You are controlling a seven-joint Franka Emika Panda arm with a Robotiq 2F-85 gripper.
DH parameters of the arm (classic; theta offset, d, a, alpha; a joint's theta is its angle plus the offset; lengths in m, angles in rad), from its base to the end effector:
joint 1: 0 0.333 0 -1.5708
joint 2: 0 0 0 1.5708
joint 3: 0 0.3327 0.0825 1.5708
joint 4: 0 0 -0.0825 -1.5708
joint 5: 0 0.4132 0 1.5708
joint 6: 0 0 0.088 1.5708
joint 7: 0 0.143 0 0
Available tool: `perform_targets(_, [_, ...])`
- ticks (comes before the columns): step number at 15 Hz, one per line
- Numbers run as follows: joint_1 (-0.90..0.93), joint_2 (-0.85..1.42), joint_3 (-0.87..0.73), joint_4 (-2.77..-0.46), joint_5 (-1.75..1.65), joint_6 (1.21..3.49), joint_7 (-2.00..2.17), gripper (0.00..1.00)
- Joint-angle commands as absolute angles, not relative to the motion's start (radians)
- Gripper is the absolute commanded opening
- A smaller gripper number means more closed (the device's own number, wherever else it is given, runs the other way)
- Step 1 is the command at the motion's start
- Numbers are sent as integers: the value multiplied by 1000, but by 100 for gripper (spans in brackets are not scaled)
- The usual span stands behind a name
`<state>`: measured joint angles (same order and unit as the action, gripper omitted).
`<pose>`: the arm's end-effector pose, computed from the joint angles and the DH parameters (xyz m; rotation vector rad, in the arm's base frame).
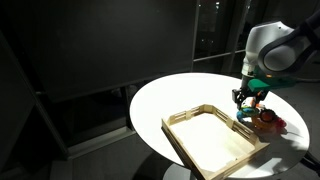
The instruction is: Remove the ring from the box
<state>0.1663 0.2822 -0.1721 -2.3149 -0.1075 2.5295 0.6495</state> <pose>0.5353 -0.0083 0.1726 2.9017 -0.8346 -0.0427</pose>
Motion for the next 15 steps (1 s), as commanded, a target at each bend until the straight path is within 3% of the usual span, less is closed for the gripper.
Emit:
perform_targets(1, [146, 235, -168, -2348, -142, 2506, 682, 39])
perform_targets(4, [138, 233, -164, -2352, -139, 2502, 679, 39])
perform_targets(7, [136, 232, -162, -2351, -137, 2496, 677, 89])
perform_targets(8, [136, 232, -161, -2351, -136, 2493, 677, 96])
perform_targets(15, [127, 219, -145, -2355, -111, 2477, 643, 100])
